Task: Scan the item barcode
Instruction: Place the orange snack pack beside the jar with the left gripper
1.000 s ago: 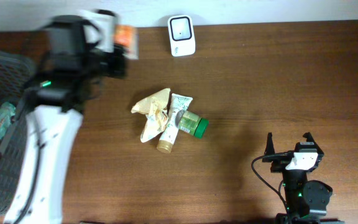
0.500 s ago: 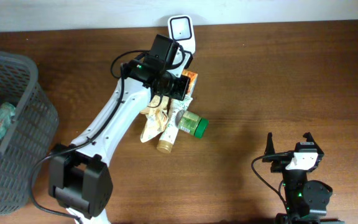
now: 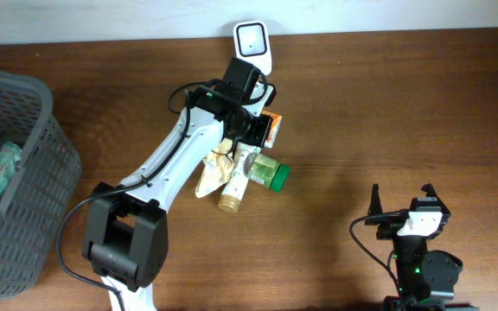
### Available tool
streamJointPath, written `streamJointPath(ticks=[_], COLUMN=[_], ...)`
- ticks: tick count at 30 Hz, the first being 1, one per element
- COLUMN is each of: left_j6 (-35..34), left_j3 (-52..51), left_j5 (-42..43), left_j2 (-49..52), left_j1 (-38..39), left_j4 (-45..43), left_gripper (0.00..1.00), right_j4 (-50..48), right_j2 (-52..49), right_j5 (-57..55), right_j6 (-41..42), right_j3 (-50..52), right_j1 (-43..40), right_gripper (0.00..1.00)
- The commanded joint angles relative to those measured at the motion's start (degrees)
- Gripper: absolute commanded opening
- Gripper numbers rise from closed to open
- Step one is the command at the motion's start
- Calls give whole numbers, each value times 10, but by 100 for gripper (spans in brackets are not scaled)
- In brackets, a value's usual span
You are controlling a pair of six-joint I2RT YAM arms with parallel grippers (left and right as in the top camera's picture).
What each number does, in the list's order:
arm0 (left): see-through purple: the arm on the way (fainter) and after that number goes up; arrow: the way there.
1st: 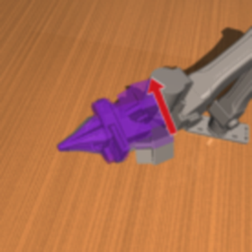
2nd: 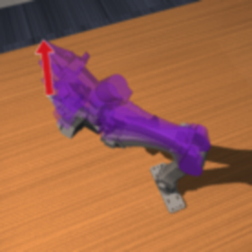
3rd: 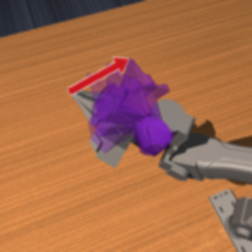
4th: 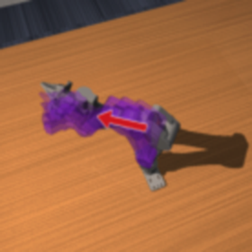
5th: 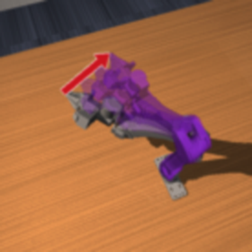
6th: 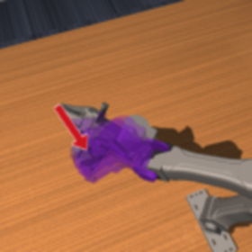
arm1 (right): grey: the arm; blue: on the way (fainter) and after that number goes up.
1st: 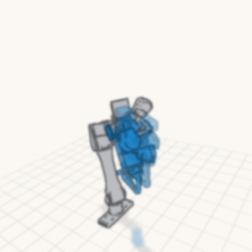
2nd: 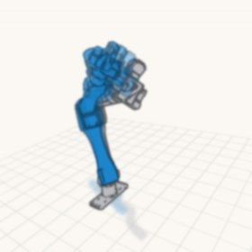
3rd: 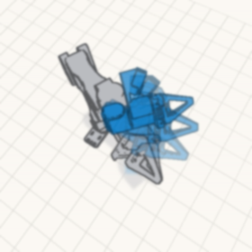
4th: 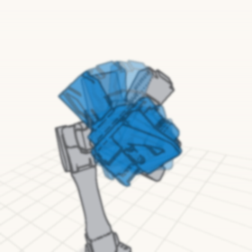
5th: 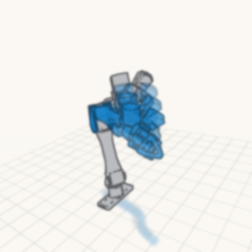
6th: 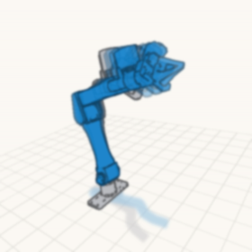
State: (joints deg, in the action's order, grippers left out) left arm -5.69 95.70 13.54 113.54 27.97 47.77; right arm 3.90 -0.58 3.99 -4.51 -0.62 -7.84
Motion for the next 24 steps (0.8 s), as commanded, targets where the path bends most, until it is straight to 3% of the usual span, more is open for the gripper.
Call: streamJointPath(ticks=[1,7,8,10,18,24], left_j6=[-8,-8,-8,-8,6,33], left_j3=[-1,-1,-1,-1,113,200], left_j5=[9,33,35,35,36,32], left_j2=[11,52,53,53,-30,-96], left_j1=[2,2,2,2,-32,-128], left_j4=[-1,-4,-4,-3,25,98], left_gripper=[0,0,11,50,56,60], right_j4=[2,2,2,2,2,2], right_j2=[4,4,4,4,4,4], right_j5=[0,0,0,0,0,0], right_j6=[5,5,5,5,5,5], right_j3=[3,3,3,3,3,3], right_j1=[3,3,3,3,3,3], right_gripper=[98,98,98,98,98,98])
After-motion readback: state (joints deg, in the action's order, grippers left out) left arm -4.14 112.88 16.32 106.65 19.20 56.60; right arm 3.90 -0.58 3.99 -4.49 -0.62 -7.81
